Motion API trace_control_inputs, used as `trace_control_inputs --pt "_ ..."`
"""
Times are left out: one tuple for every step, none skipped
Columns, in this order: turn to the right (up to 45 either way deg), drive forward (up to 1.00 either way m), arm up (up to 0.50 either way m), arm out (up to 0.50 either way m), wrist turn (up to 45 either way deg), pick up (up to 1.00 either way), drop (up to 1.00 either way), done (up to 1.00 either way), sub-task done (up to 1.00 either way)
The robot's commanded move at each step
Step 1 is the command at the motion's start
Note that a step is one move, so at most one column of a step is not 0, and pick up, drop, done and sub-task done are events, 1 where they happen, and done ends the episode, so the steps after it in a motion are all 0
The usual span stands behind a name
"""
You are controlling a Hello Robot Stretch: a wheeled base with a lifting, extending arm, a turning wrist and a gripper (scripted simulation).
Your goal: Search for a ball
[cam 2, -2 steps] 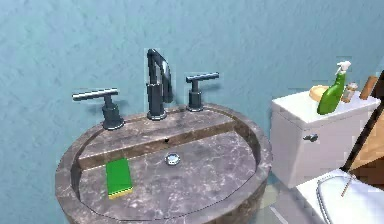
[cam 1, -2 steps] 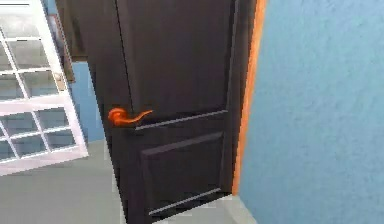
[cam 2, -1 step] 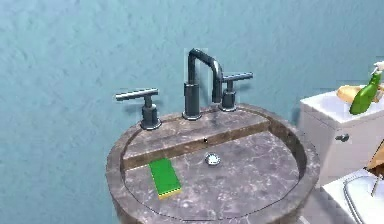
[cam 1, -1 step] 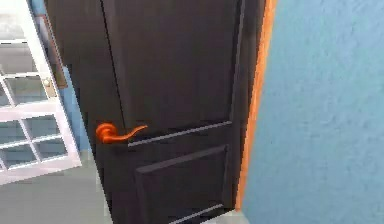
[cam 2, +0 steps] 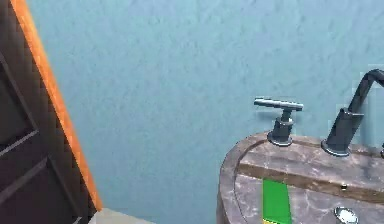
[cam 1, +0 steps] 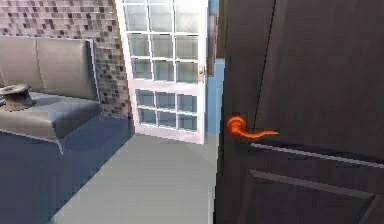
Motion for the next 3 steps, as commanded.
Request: trace_control_inputs --pt "0.0 0.45 0.00 0.00 0.0 0.00 0.00 0.00 0.00" --pt "-9.0 0.00 0.00 0.00 0.0 0.00 0.00 0.00 0.00" --pt "0.0 0.40 0.00 0.00 0.0 0.00 0.00 0.00 0.00"
